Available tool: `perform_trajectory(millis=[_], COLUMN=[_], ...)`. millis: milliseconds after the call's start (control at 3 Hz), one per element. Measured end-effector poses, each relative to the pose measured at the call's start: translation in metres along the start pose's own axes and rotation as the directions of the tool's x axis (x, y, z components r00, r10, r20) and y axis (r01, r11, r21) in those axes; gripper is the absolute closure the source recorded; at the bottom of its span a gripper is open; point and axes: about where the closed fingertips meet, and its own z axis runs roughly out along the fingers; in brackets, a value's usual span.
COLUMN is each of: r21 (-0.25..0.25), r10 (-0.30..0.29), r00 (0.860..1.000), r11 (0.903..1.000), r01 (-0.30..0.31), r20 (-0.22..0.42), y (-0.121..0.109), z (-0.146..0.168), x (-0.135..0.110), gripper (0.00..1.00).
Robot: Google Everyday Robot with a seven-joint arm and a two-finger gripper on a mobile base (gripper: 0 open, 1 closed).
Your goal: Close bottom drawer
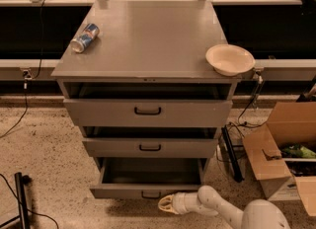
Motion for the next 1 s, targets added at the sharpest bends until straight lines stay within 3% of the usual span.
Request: perform_trajectory(millis=[333, 1000], r21=[0.021, -0.006], r10=[-0.040, -0.044], r00=[0.999, 0.999], r11=[0.9990, 0.9990], r01=[0.040, 0.044], r20=[0.006, -0.005], y=[-0.0551, -0.0574], z=[0.0017, 0.0081], x=[-0.0003, 0.0019], gripper=[1.00, 1.00])
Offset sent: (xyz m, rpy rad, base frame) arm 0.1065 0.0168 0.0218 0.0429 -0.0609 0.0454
